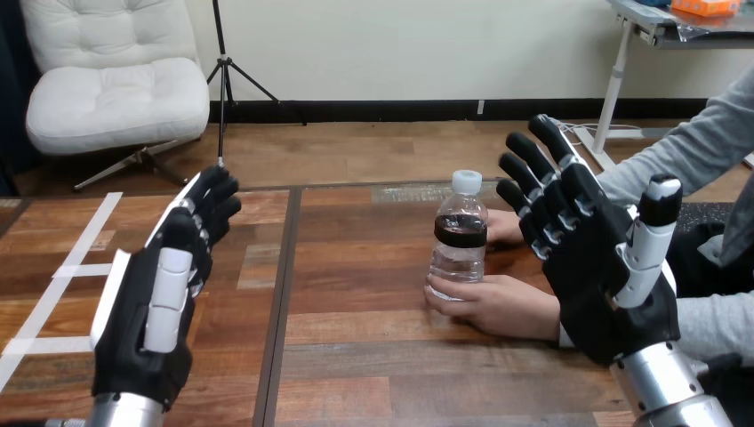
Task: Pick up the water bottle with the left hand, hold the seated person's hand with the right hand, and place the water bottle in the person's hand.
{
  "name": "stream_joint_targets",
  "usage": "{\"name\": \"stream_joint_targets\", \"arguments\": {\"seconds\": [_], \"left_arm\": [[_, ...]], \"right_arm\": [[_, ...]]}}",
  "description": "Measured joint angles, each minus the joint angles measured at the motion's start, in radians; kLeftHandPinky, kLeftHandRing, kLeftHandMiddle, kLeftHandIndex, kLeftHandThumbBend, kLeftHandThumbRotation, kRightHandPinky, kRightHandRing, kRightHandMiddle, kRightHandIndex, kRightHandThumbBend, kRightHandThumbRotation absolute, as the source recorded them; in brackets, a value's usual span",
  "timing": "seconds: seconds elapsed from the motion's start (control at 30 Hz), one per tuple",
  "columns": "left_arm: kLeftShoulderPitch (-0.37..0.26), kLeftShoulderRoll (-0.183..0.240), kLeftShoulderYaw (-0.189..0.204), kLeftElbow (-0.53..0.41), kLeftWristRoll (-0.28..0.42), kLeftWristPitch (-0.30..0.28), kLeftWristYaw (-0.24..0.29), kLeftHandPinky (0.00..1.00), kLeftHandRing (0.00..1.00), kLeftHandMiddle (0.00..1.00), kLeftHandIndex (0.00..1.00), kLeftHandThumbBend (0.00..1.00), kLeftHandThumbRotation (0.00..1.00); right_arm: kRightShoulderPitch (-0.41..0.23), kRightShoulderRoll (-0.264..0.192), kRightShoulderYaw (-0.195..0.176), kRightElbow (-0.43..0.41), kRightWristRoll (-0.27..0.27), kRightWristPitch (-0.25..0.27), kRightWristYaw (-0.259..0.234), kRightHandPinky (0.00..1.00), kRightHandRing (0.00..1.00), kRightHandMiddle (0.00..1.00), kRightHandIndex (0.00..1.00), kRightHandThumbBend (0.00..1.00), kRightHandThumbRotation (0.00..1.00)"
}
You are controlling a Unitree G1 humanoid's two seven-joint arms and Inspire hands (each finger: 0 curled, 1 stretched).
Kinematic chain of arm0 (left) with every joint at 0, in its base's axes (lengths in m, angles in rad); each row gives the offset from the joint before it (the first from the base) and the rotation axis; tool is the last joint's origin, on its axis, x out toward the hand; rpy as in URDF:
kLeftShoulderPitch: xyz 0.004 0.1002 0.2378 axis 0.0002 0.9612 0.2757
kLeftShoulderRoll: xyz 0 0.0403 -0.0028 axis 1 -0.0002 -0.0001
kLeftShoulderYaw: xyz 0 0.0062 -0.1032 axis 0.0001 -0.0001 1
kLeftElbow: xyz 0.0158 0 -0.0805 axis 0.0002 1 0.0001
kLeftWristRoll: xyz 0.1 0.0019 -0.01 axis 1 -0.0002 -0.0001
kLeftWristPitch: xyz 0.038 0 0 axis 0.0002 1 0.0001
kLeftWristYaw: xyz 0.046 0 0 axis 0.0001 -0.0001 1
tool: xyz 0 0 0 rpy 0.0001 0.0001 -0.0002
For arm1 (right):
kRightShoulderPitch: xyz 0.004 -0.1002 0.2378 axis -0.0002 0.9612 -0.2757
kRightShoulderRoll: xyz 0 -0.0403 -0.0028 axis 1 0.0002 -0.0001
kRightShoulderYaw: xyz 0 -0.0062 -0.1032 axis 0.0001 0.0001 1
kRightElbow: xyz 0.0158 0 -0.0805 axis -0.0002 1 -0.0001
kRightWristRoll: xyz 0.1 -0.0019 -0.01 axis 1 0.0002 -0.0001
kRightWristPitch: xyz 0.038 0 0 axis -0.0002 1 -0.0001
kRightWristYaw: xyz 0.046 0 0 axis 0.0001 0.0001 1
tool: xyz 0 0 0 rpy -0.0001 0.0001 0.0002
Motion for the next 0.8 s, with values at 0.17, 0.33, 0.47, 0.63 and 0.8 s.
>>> {"name": "stream_joint_targets", "arguments": {"seconds": [0.17, 0.33, 0.47, 0.63, 0.8], "left_arm": [[0.003, -0.002, 0.0, 0.0, -0.001, 0.0, 0.004, 0.92, 0.89, 0.89, 0.88, 0.76, 0.97], [0.003, -0.003, -0.002, 0.0, -0.002, 0.0, 0.008, 0.92, 0.89, 0.88, 0.88, 0.76, 0.96], [0.003, -0.005, -0.004, 0.0, -0.003, 0.0, 0.008, 0.92, 0.9, 0.88, 0.88, 0.76, 0.96], [0.003, -0.009, -0.007, 0.0, -0.003, 0.0, 0.009, 0.92, 0.89, 0.88, 0.87, 0.76, 0.96], [0.003, -0.013, -0.012, -0.001, -0.002, 0.0, 0.012, 0.92, 0.89, 0.87, 0.87, 0.77, 0.96]], "right_arm": [[0.011, 0.013, -0.003, 0.0, -0.006, 0.0, 0.0, 1.0, 1.0, 0.97, 0.98, 0.99, 1.0], [0.013, 0.026, -0.005, 0.001, -0.019, 0.0, 0.001, 1.0, 1.0, 0.97, 0.98, 0.99, 1.0], [0.013, 0.026, -0.006, 0.001, -0.024, 0.0, 0.013, 1.0, 1.0, 0.97, 0.97, 0.99, 1.0], [0.013, 0.026, -0.007, 0.001, -0.026, 0.0, 0.018, 1.0, 1.0, 0.96, 0.97, 0.99, 1.0], [0.013, 0.025, -0.011, 0.001, -0.03, 0.001, 0.017, 1.0, 0.98, 0.95, 0.96, 0.99, 1.0]]}}
